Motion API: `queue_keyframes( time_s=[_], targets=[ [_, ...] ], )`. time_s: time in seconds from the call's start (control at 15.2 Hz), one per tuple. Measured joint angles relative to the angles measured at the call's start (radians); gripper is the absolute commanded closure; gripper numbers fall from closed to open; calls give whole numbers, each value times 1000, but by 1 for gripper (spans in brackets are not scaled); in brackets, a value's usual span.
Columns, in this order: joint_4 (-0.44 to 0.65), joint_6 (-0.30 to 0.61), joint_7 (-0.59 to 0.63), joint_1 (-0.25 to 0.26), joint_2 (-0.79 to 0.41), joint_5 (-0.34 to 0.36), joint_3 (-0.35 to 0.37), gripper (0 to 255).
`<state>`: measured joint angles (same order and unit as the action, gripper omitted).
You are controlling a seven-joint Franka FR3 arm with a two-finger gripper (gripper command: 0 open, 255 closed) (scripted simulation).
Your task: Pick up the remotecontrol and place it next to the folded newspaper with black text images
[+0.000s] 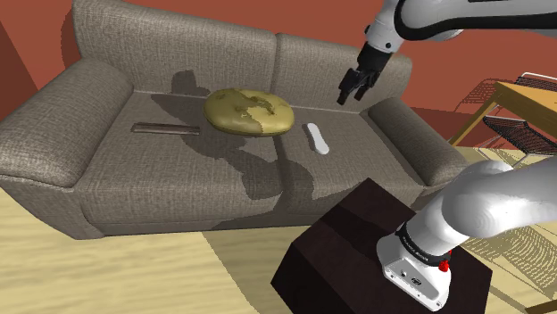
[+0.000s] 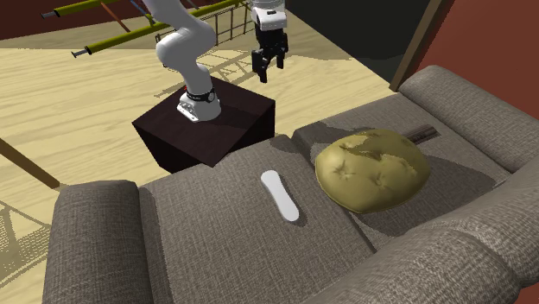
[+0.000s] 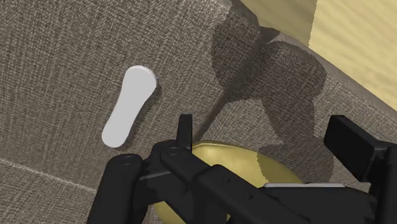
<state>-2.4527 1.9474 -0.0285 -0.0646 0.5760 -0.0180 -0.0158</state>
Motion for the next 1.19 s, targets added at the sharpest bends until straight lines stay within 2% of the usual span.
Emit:
queue_keyframes(
  time_s=[0.66, 1.19],
  targets=[
    [42, 262, 33, -63, -326, 9, -55, 0],
    [155, 417, 39, -105, -614, -19, -103, 0]
  ],
)
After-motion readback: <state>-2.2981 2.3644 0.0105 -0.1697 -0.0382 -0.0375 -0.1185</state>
